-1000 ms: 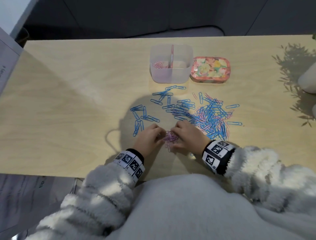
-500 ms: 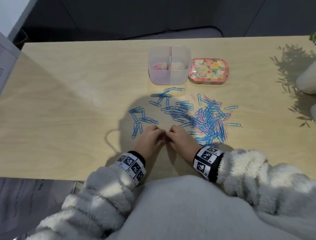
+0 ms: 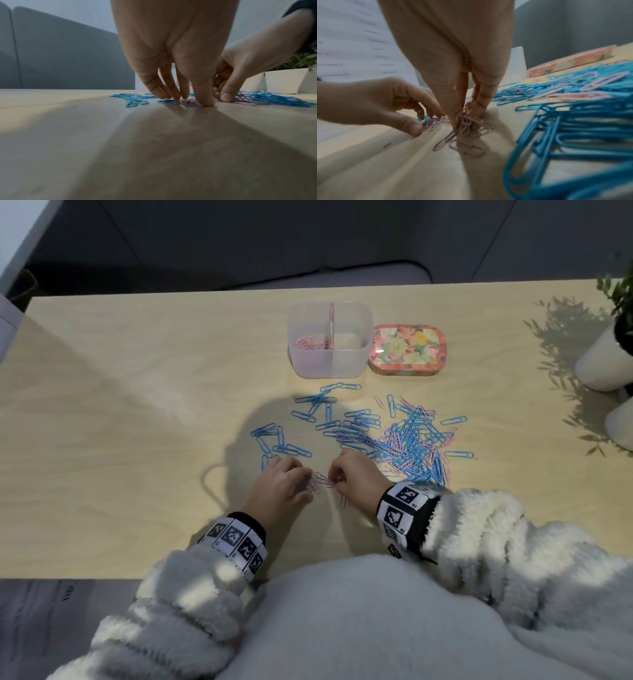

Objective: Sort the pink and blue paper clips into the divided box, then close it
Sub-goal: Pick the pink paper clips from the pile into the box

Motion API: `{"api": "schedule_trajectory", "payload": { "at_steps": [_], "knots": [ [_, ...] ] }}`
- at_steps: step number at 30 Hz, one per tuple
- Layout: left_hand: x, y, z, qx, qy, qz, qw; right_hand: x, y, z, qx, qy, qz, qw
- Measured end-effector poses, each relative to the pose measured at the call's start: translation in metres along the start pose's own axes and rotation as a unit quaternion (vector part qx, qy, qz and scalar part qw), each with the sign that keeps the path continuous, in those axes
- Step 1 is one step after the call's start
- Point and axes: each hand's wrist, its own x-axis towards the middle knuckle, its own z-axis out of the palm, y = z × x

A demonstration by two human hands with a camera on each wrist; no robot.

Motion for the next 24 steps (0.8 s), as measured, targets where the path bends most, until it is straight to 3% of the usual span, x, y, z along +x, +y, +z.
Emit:
{"api": "schedule_trajectory", "payload": {
  "at_steps": [5,9,15,19,22,24],
  "knots": [
    [0.0,0.02,0.004,-0.007,0.05,0.006,0.999,0.013,0.003,-0.02,0.114,0.003,0.059,0.992],
    [-0.002,0.021,0.006,-0.003,0.062,0.014,0.998,0.037,-0.009,-0.072,0.181,0.035,0.06,0.981],
    [-0.007,0.021,0.009,0.015,0.081,0.027,0.996,0.115,-0.04,-0.146,0.288,0.19,0.064,0.936],
    [-0.012,0.013,0.007,-0.033,0.089,-0.014,0.995,0.165,-0.043,-0.152,0.323,0.228,0.093,0.914],
    [-0.021,0.001,0.004,-0.061,0.085,-0.062,0.993,0.183,-0.041,-0.148,0.287,0.208,0.104,0.929],
    [-0.024,-0.007,0.001,-0.047,0.078,-0.053,0.994,0.175,-0.04,-0.145,0.267,0.21,0.087,0.937]
  ]
}}
